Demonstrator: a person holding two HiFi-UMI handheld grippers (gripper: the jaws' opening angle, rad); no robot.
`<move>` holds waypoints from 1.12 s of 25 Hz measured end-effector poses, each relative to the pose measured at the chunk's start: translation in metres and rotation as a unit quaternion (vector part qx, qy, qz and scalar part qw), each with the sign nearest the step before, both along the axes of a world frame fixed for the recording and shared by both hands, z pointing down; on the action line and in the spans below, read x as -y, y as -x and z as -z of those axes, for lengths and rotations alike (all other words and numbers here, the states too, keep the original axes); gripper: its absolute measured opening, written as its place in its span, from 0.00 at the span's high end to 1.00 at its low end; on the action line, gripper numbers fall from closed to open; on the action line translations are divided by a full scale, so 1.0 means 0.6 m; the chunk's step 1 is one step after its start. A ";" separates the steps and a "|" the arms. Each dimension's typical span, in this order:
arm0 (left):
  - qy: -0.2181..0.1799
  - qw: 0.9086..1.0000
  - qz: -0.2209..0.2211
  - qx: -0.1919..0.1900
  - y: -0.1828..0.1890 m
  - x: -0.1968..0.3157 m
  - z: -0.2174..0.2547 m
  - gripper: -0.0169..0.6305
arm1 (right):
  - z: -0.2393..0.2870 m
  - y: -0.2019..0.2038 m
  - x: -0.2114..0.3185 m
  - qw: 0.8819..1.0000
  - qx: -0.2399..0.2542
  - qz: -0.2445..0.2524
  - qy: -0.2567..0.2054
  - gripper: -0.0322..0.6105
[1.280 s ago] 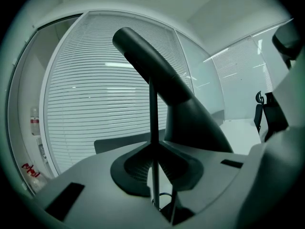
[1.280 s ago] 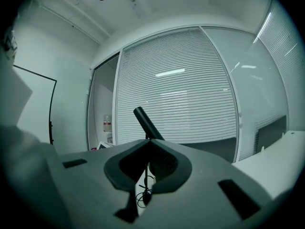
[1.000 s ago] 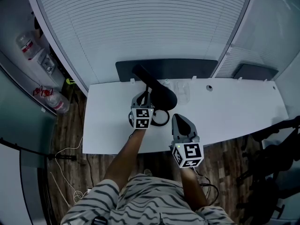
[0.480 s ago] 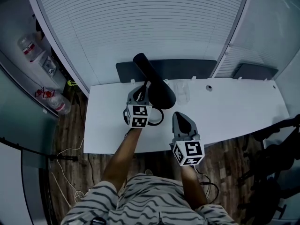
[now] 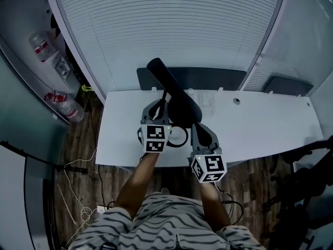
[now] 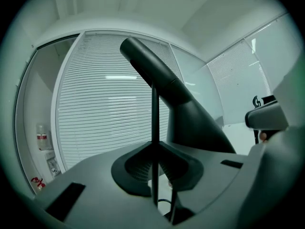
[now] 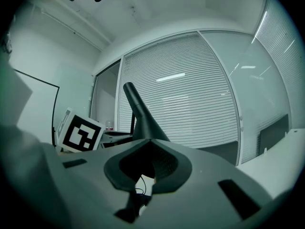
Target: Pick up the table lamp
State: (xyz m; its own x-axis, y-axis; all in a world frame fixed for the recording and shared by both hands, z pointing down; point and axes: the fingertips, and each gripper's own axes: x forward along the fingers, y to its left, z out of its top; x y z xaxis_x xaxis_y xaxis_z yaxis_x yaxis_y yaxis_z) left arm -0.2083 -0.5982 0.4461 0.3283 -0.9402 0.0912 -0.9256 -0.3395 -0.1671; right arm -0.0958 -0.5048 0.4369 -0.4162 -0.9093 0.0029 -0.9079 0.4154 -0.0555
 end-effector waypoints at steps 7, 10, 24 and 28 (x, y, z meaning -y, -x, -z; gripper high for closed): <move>-0.014 1.000 0.004 -0.007 0.001 -0.073 0.029 0.91 | 0.016 -0.012 -0.022 1.000 0.004 -0.001 -0.009 0.93; -0.024 1.000 0.003 -0.007 -0.001 -0.106 0.042 0.91 | 0.021 -0.020 -0.032 1.000 0.006 -0.003 -0.013 0.93; -0.017 1.000 0.016 -0.014 -0.011 -0.209 0.042 0.91 | 0.035 -0.051 -0.056 1.000 0.014 0.000 -0.014 0.93; -0.014 1.000 0.022 -0.017 -0.010 -0.226 0.038 0.91 | 0.033 -0.051 -0.061 1.000 0.011 0.013 -0.011 0.93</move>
State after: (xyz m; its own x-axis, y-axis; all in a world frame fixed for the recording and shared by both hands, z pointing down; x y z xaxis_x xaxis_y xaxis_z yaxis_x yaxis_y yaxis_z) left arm -0.2021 -0.4627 0.4235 0.2889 -0.9558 0.0553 -0.9448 -0.2939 -0.1447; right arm -0.0652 -0.4681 0.4169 -0.4400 -0.8976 -0.0260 -0.8952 0.4407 -0.0666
